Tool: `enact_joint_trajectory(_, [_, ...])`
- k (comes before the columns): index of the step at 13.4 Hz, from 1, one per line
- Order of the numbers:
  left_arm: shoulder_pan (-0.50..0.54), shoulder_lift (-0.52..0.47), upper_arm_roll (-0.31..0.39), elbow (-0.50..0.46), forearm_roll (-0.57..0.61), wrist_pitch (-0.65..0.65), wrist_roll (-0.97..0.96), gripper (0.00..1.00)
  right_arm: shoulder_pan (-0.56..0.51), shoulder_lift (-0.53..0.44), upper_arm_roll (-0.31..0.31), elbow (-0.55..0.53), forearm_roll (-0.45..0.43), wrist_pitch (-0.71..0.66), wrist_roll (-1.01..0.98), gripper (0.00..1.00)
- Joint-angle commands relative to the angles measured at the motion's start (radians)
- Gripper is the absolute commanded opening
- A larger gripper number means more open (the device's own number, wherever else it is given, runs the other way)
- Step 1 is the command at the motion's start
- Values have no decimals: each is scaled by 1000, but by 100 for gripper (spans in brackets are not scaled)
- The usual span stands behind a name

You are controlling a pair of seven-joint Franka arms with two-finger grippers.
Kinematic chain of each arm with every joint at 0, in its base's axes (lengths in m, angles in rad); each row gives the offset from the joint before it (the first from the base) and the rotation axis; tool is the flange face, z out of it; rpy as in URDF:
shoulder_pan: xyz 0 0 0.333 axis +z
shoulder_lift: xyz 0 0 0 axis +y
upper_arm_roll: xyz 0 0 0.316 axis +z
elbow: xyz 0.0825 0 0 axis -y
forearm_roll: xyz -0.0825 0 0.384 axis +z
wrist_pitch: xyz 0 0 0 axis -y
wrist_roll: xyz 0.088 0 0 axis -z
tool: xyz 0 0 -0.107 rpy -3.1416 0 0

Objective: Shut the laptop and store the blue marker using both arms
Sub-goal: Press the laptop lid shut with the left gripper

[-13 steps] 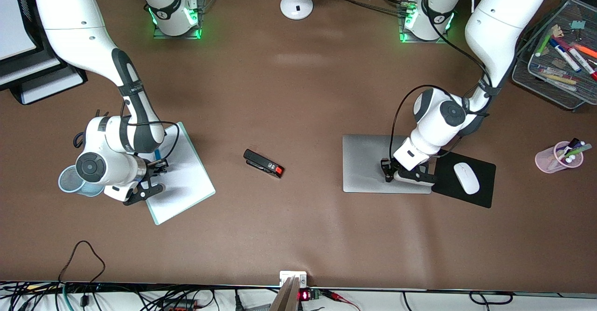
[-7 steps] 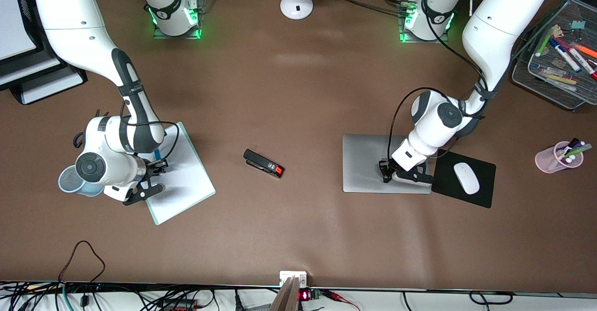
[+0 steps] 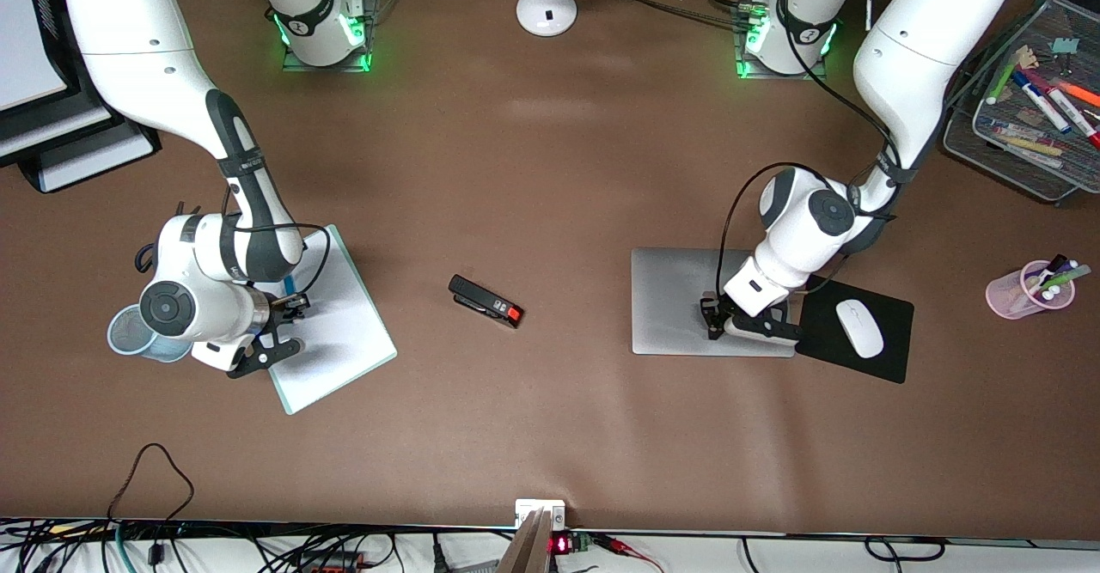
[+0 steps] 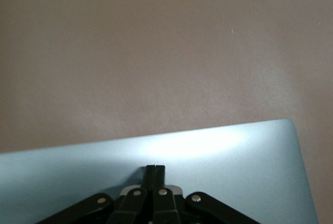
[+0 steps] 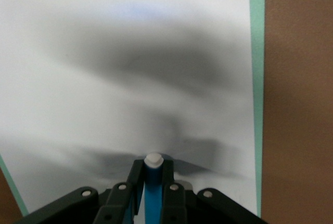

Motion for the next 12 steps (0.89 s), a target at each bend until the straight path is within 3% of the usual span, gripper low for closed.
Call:
enact_joint_trajectory(1, [16, -104, 0, 4, 37, -149, 33, 0, -2, -4, 5, -8, -11, -8, 4, 16])
enact_joint_trajectory(5, [18, -222, -2, 34, 36, -430, 65, 0, 2, -2, 4, -4, -13, -6, 4, 9])
enact_joint_trajectory(9, [16, -271, -7, 238, 36, -869, 73, 4, -2, -15, 4, 18, -11, -9, 19, 1])
enact_joint_trajectory(10, [16, -271, -10, 308, 36, -998, 74, 11, 4, -21, 4, 28, -13, -11, 19, 0])
enact_joint_trajectory(11, [13, -271, -13, 359, 36, -1098, 74, 30, 10, -34, 4, 41, -13, -13, 19, 0])
enact_joint_trajectory(12, [7, -278, -14, 404, 36, -1196, 76, 40, 11, -47, 2, 54, -13, -19, 19, 0])
